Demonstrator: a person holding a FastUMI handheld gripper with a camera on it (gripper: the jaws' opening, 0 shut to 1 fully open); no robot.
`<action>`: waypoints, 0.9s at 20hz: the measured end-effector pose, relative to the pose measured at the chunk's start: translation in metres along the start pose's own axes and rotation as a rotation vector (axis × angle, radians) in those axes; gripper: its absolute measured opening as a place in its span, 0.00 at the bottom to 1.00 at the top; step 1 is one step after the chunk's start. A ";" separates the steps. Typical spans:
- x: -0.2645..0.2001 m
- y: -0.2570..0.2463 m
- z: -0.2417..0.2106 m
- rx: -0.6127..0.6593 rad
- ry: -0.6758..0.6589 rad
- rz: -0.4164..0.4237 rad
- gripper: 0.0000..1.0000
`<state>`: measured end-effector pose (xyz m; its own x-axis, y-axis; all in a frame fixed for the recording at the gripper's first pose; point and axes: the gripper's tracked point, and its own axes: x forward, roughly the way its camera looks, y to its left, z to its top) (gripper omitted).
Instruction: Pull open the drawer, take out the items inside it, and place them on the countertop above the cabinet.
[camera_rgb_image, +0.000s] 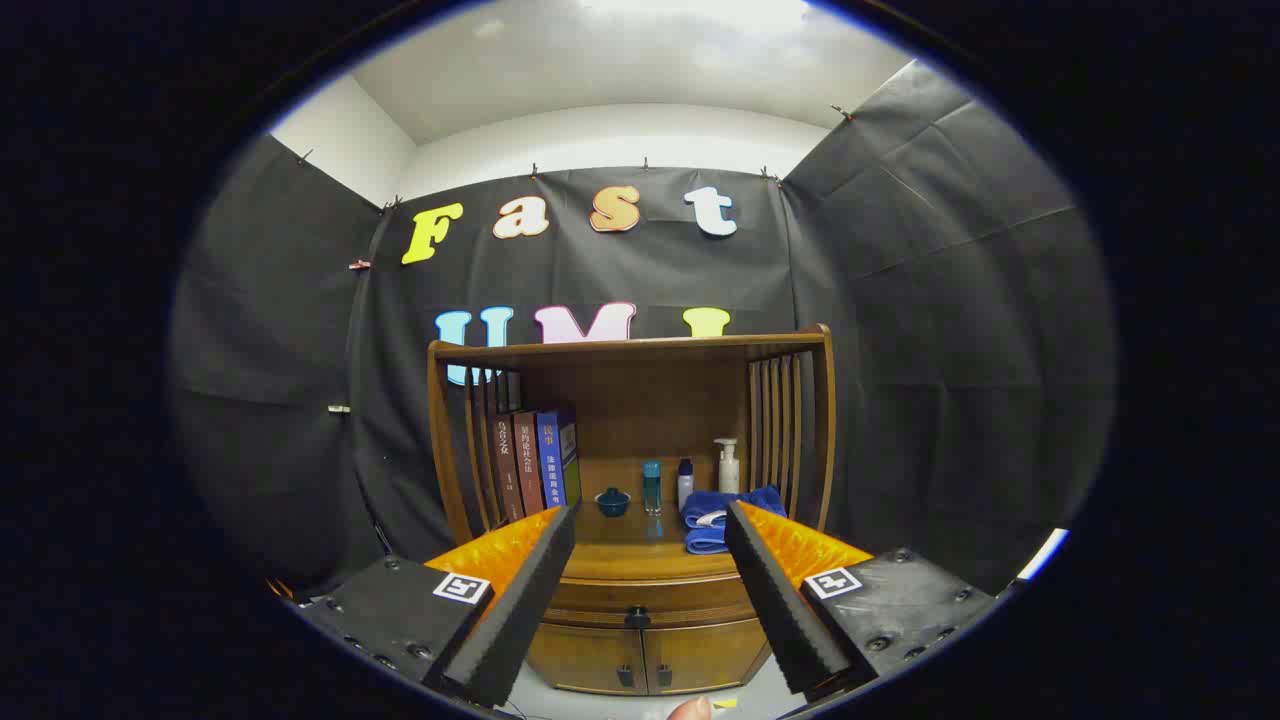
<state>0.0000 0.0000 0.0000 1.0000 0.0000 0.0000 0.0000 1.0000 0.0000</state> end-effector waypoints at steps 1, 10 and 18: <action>0.000 0.000 -0.001 -0.005 0.001 -0.002 0.98; -0.008 0.017 -0.004 -0.054 -0.011 0.019 0.99; -0.004 0.029 0.007 -0.030 -0.043 0.043 0.98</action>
<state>-0.0040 0.0291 0.0072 0.9981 0.0438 0.0426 -0.0425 0.9986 -0.0314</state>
